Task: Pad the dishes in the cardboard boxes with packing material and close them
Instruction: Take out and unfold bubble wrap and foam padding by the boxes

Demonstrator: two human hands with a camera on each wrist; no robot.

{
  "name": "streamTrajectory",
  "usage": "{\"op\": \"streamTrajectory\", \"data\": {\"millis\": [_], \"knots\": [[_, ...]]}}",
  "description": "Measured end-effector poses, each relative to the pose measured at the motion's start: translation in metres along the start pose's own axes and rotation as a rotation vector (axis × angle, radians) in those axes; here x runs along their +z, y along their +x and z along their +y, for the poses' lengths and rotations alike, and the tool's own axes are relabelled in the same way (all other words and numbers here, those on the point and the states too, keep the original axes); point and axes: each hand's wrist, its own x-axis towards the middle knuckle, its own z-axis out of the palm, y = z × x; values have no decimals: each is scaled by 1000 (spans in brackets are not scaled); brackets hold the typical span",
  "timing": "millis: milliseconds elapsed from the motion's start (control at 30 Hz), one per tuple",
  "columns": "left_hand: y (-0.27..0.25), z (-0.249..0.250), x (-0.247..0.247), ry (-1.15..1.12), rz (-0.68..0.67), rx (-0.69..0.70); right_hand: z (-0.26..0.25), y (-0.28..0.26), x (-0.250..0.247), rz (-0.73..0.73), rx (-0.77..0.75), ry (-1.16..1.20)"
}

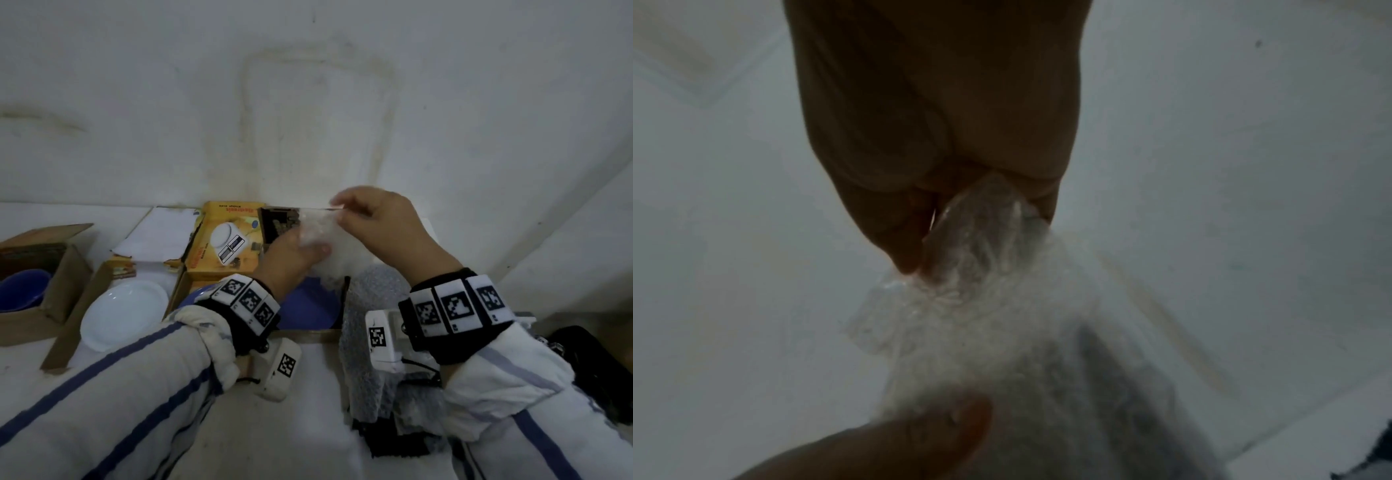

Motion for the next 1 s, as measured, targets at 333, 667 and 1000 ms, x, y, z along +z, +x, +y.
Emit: {"op": "streamTrajectory", "data": {"millis": [333,667,1000], "knots": [[-14,1,-62,-97,54,-77,24,0,56,-191,269,342],[-32,-6,-91,-373,-59,-395,27,1,86,-178,663,753],[-21,-29,-92,-116,-22,-381,30,-4,103,-366,564,709]]}}
